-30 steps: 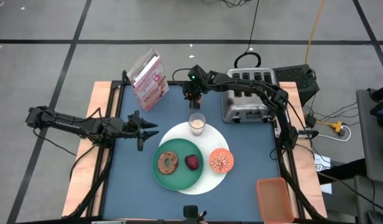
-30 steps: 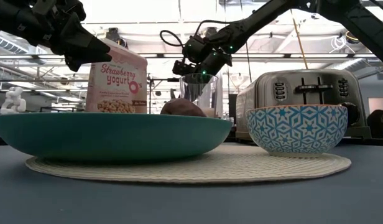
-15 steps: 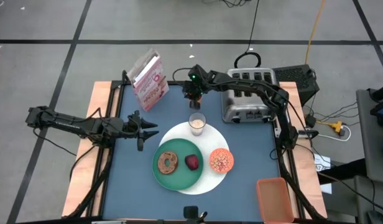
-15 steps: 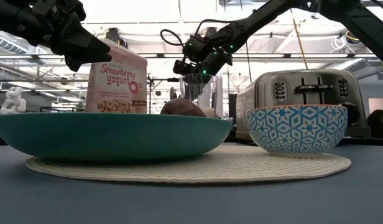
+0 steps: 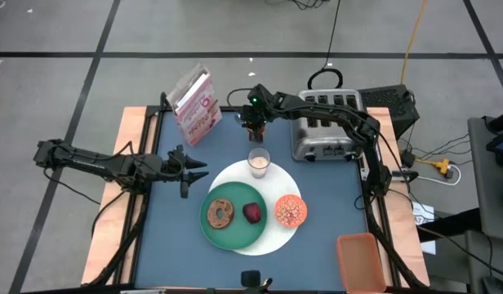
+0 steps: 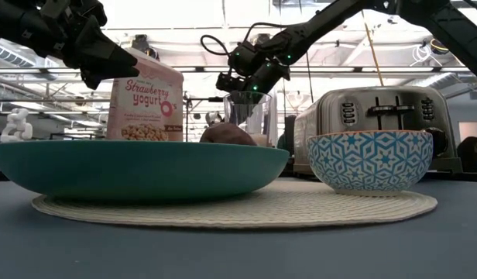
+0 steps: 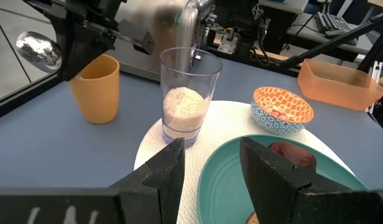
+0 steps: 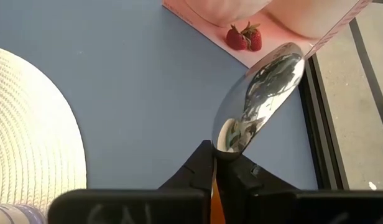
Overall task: Arrange a breakfast setting
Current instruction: Put the green spoon to the right of the orange bowl
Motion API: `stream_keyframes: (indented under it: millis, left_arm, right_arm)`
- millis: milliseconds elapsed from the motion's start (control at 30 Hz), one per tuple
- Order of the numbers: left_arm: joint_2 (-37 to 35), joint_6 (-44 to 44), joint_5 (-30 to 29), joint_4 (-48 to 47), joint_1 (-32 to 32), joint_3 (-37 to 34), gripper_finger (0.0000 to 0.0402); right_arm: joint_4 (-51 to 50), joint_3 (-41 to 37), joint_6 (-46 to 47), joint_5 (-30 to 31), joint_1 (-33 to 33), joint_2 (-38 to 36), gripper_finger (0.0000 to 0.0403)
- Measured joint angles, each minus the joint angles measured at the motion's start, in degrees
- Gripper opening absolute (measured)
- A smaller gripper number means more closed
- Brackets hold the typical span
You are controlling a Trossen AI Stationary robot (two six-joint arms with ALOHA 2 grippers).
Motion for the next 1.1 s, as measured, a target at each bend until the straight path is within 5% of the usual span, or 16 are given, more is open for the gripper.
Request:
stream_keyframes:
  millis: [567, 1100]
  left_arm:
    - [0.0, 0.3, 0.0, 0.0, 0.0, 0.0, 0.0159]
    - [0.0, 0.3, 0.0, 0.0, 0.0, 0.0, 0.0159]
  right_arm:
    - [-1.0, 0.0, -0.1, 4.1, 0.0, -2.8, 0.0002]
    - [-7.4, 0.0, 5.1, 4.4, 0.2, -20.8, 0.0001]
